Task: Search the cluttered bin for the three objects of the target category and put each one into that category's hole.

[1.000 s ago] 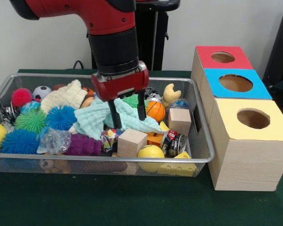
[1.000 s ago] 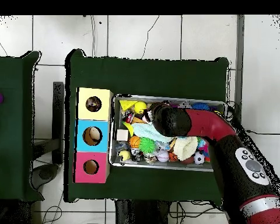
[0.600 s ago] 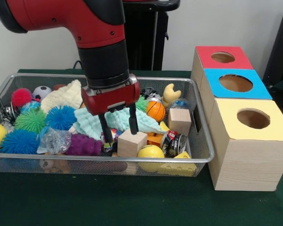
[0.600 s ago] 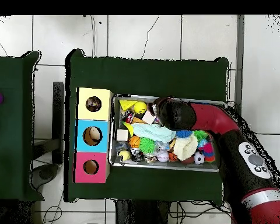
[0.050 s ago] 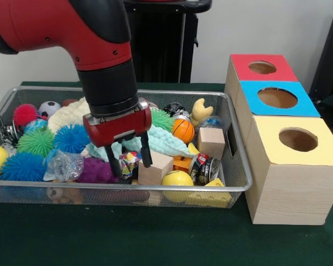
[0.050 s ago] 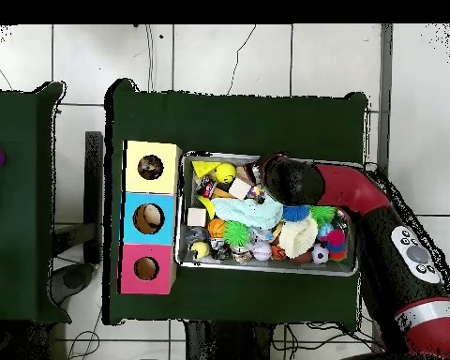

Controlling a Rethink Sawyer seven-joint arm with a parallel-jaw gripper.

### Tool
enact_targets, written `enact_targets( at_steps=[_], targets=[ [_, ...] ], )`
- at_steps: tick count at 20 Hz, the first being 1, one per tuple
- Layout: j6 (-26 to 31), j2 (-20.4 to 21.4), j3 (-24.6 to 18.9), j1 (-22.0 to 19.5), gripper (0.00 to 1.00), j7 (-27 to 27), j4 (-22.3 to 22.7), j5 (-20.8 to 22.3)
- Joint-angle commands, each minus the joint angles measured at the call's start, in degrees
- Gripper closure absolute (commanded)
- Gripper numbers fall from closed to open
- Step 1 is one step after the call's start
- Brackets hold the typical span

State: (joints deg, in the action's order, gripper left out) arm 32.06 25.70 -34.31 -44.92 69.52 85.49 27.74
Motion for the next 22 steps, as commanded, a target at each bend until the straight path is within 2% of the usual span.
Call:
enact_targets(
  at_steps=[1, 8, 15, 22],
  targets=[
    [8.1, -1.9, -4.4, -3.9, 0.00, -18.2, 1.3, 4.7],
    [8.0, -1.8, -5.8, -6.1, 0.00, -17.1, 3.9, 6.7],
    [3.6, -4.9, -5.8, -6.5, 0.00, -14.4, 5.7, 10.1],
    [0.6, -5.7, -6.0, -6.8, 0.00, -10.8, 8.8, 12.6]
  ],
)
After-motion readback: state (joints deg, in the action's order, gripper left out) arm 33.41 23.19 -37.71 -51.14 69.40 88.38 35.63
